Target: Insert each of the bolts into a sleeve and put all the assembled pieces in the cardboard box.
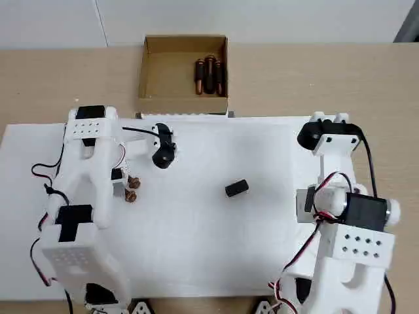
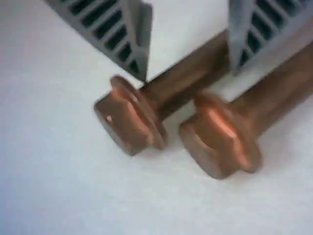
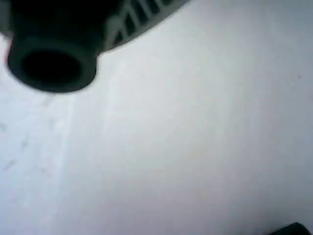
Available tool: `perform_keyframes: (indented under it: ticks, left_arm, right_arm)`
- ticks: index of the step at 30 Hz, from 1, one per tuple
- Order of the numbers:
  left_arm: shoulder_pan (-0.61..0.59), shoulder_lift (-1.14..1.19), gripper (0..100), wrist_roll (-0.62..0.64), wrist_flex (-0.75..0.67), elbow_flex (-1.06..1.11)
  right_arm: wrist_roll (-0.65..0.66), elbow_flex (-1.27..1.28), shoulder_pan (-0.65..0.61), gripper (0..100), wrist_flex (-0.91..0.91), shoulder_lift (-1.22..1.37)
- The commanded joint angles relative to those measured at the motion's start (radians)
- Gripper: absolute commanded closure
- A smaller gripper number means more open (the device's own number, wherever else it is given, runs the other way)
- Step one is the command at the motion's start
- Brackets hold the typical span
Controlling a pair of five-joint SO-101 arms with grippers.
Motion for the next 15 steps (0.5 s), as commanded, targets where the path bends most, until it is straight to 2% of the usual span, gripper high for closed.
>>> perform_keyframes:
  ticks: [1, 4, 15]
  left_arm:
    - [0.009, 0.003, 90, -0.261, 0.072, 0.021]
    - [0.009, 0.002, 90, -0.304, 0.097, 0.016]
    - [0.006, -0.020, 89, -0.299, 0.100, 0.015]
  right_arm:
    - [-0.006, -0.005, 0.002, 99.5, -0.019, -0.015]
    - [-0.006, -0.005, 0.002, 99.5, -0.019, -0.016]
    - [-0.006, -0.006, 0.002, 99.5, -0.019, -0.018]
